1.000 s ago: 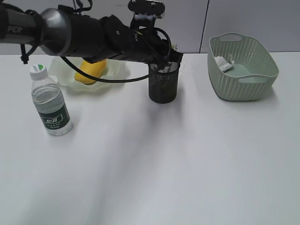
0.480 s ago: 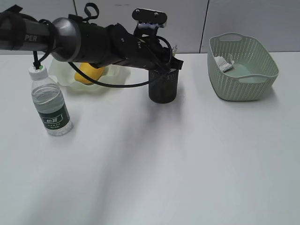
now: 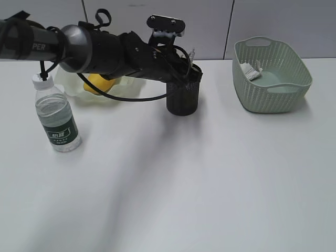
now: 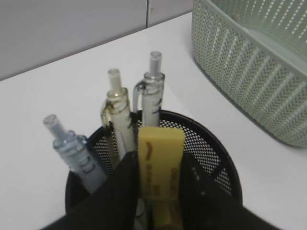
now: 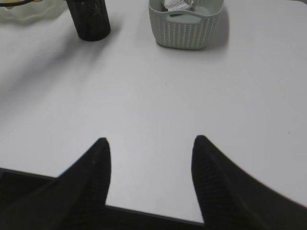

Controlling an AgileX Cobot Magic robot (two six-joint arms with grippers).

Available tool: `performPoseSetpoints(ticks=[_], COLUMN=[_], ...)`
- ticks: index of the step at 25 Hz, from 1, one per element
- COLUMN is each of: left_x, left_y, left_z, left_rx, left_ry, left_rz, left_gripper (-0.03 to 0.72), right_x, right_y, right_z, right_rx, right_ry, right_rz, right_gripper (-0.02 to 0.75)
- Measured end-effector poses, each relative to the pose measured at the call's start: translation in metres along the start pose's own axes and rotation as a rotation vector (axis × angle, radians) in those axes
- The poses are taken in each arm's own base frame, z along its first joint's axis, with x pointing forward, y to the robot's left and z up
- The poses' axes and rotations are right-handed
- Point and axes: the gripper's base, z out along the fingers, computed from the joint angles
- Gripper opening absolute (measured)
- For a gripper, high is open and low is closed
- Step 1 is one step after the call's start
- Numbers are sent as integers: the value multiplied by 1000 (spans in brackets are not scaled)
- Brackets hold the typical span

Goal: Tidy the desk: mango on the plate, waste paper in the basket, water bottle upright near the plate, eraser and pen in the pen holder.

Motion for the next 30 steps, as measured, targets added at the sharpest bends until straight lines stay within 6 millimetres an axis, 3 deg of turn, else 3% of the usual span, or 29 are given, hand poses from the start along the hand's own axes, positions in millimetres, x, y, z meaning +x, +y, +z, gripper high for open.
performPoseSetpoints(ticks=[10, 18, 30], left_x=[0, -3, -25], left_y=[0, 0, -7], left_z=[0, 0, -12], left_rx=[0, 3, 33], left_ry=[-1, -5, -38], left_rz=[1, 1, 6], left_gripper=[207, 424, 455], right_x=[0, 0, 0], right_y=[0, 0, 0], right_z=[0, 0, 0], right_rx=[0, 0, 0], right_ry=[0, 0, 0], right_rz=[-1, -1, -1], right_gripper=[435, 435, 435])
